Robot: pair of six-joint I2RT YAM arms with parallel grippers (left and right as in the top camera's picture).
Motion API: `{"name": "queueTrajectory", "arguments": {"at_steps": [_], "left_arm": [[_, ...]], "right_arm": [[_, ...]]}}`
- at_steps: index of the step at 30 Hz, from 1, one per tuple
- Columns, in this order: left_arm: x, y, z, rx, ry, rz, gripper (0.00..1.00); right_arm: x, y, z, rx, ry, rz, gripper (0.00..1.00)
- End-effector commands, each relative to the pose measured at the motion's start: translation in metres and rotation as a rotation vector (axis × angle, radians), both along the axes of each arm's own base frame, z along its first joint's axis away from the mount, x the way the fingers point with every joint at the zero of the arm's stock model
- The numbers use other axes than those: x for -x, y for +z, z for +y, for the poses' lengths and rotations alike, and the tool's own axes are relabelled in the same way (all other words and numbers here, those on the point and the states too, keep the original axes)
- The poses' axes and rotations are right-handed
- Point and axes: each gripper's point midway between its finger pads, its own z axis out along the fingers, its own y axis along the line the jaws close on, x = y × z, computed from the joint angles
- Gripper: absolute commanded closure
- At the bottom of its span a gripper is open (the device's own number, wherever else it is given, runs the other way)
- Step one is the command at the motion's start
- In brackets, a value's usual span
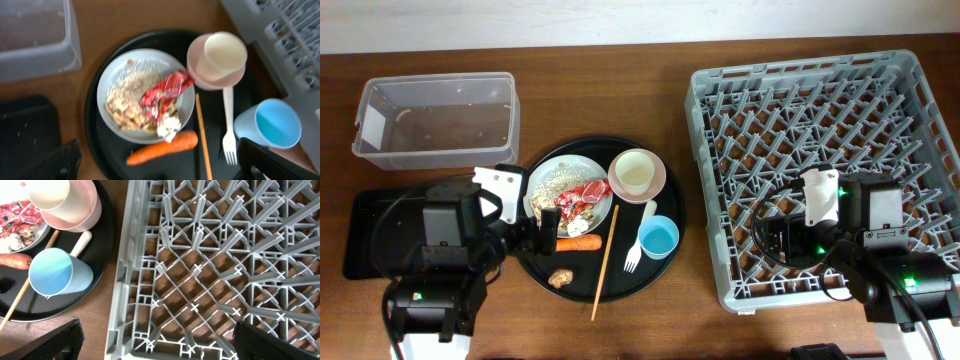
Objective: Sort waste into correct bins and load items into the dishwasher rack
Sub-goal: 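Reach the left gripper to the plate and grasp the red wrapper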
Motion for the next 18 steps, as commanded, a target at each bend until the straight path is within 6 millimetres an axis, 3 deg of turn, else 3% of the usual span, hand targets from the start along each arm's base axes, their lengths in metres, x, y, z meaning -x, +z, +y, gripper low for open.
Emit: {"name": "queueTrajectory", "arguments": {"at_steps": [1, 6, 10, 13, 18], "left_arm": [[-0.018, 0.014, -0.008, 0.05, -0.015, -0.055, 0.01], [-0.048, -0.019, -0.008, 0.071, 0.018, 0.036, 0.01], [-0.08, -0.095, -0.011, 0.096, 0.06, 0.237, 0.01], [-0.082, -0.132, -0.012, 0.095, 0.06, 0.336, 0.01], [-0.075, -0.163, -0.026, 0.155, 0.019, 0.447, 0.01]], "right_arm": [[-0.002, 0.004, -0.009, 0.047, -0.032, -0.006, 0.01], [-0.005, -0.004, -0.009, 0.054, -0.034, 0.029, 0.02], [-0.009, -0.016, -0.009, 0.06, -0.032, 0.086, 0.02], [-0.011, -0.021, -0.009, 0.062, -0.032, 0.107, 0.01], [-0.012, -0.024, -0.009, 0.064, -0.032, 0.123, 0.01]]}}
